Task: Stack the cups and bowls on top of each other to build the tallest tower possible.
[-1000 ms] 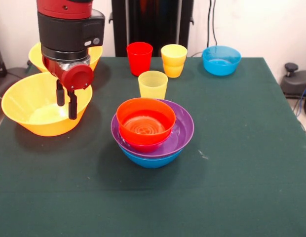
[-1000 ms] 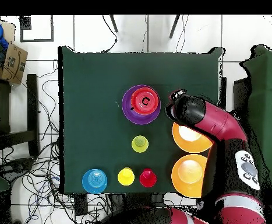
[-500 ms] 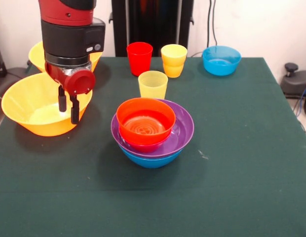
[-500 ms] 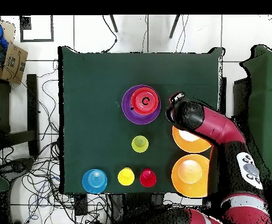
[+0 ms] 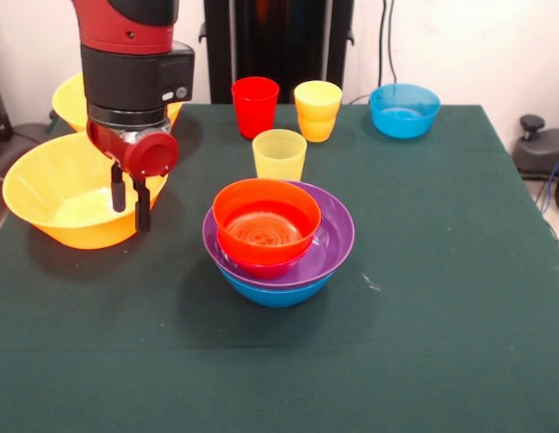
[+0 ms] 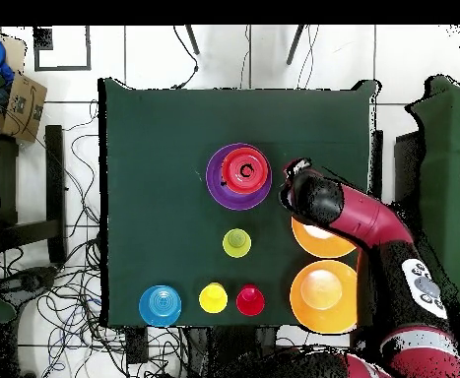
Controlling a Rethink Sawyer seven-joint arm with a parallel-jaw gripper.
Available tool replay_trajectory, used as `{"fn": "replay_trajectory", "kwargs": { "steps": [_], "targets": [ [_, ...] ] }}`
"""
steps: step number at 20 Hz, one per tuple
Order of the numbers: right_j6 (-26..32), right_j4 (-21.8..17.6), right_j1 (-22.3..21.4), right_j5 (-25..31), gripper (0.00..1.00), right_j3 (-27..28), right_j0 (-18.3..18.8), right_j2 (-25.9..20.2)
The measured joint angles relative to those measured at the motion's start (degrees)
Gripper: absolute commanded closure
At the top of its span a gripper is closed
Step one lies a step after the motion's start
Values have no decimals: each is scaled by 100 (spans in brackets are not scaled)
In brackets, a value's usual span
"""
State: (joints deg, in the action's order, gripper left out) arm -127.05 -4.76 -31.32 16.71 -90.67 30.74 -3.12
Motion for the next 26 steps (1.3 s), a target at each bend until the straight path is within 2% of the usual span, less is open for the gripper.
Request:
{"fn": "replay_trajectory", "kwargs": {
  "steps": [9, 10, 20, 26],
  "targets": [
    [0, -215, -16, 0, 0, -228, 93, -52],
    [0, -249, -18, 0, 100, -269, 111, -53],
    [0, -372, -31, 8, 100, -306, 103, -54],
    [0, -371, -171, 199, 100, -305, 104, -54]
  ]
}}
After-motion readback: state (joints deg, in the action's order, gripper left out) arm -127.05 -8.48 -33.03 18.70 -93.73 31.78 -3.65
